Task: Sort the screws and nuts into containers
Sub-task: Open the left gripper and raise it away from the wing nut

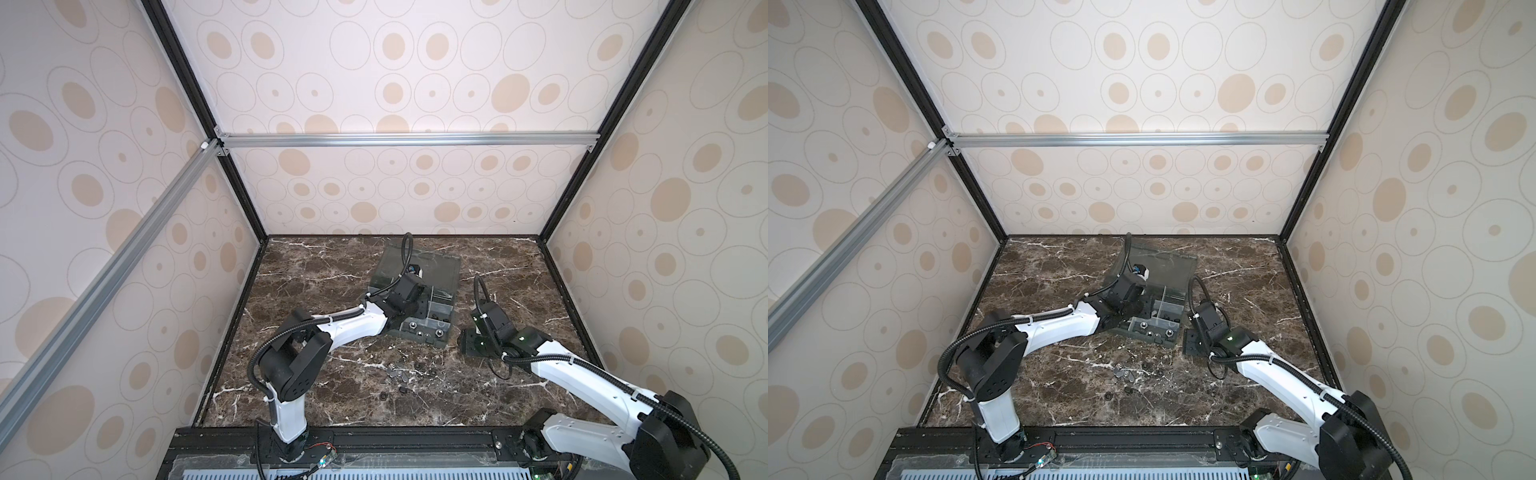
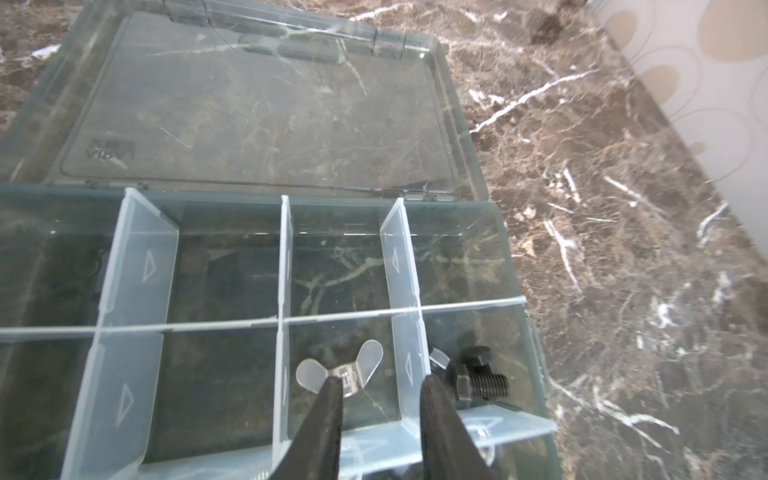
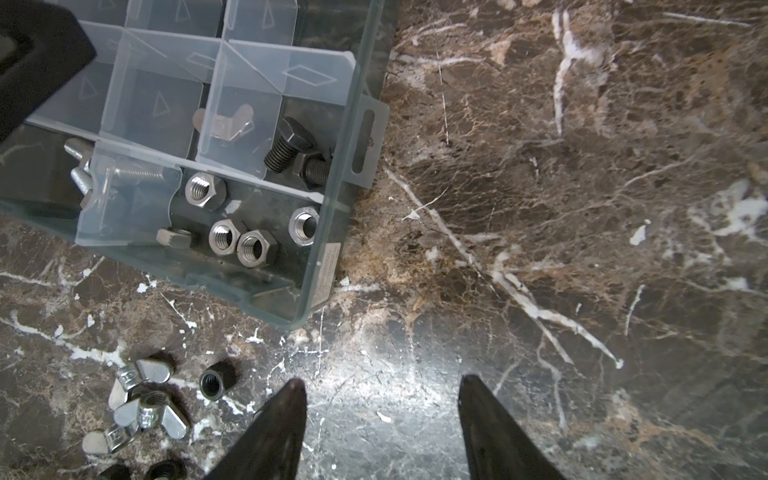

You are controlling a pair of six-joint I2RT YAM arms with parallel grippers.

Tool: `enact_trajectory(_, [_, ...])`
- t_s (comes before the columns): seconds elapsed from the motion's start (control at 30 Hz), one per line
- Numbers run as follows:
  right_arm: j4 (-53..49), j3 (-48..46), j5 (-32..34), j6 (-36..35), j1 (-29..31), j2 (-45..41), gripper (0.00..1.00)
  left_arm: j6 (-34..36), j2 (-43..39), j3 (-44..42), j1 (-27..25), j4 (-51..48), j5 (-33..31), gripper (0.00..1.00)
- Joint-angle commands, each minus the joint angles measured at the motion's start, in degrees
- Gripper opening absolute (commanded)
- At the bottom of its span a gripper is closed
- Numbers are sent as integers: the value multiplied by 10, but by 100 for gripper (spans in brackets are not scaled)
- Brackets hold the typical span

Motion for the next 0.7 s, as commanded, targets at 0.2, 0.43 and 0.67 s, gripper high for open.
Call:
enact_trajectory(0.2, [6, 16, -9, -4, -3, 27, 62, -68, -104, -108, 4, 72, 7, 31])
enact_trajectory(0.43, [18, 20, -19, -3, -2, 43, 62, -77, -159, -150, 4, 70, -13, 32])
enact_trajectory(0.67, [21, 20, -23, -3, -2, 44, 62, -97, -186, -180, 4, 79, -16, 32])
